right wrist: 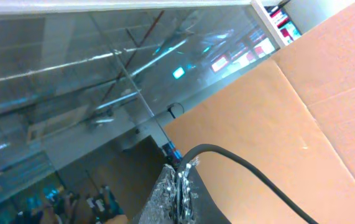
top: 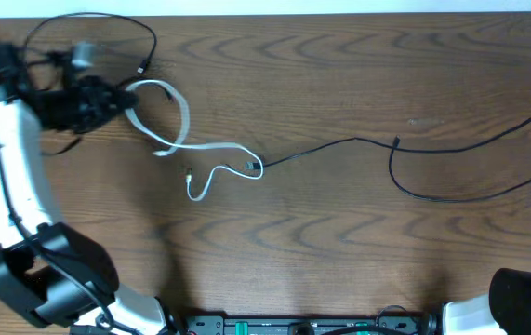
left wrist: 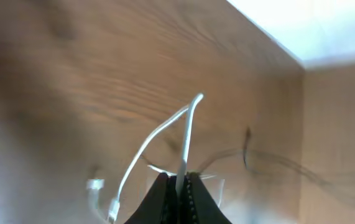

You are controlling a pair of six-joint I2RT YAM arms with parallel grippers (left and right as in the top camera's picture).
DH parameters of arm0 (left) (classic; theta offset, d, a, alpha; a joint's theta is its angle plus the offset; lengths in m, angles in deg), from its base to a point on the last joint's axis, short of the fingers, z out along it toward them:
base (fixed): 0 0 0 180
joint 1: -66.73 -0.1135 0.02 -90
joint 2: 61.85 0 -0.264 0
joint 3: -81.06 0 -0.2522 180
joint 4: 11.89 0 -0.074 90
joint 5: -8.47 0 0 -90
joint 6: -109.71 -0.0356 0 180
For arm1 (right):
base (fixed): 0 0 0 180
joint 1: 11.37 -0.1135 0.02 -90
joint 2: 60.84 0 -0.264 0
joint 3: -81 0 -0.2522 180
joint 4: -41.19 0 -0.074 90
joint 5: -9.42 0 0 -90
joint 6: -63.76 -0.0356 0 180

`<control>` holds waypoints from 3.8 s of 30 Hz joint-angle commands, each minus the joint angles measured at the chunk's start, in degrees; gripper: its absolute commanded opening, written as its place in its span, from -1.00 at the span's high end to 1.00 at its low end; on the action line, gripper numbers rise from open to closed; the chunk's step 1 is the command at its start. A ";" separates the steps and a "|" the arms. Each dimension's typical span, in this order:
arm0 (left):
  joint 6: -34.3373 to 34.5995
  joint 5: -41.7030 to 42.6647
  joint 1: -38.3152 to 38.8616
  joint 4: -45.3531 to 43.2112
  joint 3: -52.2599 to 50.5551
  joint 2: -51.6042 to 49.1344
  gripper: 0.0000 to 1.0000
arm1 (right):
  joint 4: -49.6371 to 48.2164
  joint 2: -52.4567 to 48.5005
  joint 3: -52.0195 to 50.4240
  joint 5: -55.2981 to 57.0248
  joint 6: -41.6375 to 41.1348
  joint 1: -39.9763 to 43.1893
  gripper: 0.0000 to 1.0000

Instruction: Untangle cables

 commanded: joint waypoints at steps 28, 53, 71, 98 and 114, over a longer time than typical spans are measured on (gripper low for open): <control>8.28 38.21 -11.28 -5.79 0.96 1.92 0.85 | 3.67 -1.16 -0.02 -20.65 -0.39 1.46 0.98; 24.50 -5.60 40.24 0.33 0.94 1.90 0.86 | 9.14 -1.16 -2.21 -46.82 -22.64 -0.46 0.98; 31.52 -31.45 60.22 -6.51 0.87 1.20 0.54 | 21.92 -1.16 -2.21 -64.26 -23.04 -0.48 0.98; 64.30 -30.75 47.98 -14.23 13.27 14.71 -0.38 | 58.07 -1.18 -3.98 -105.02 27.82 -17.66 0.98; 93.31 -27.71 48.04 -16.13 13.25 17.31 -0.39 | 42.12 -1.18 -20.74 -103.25 24.17 -27.78 0.98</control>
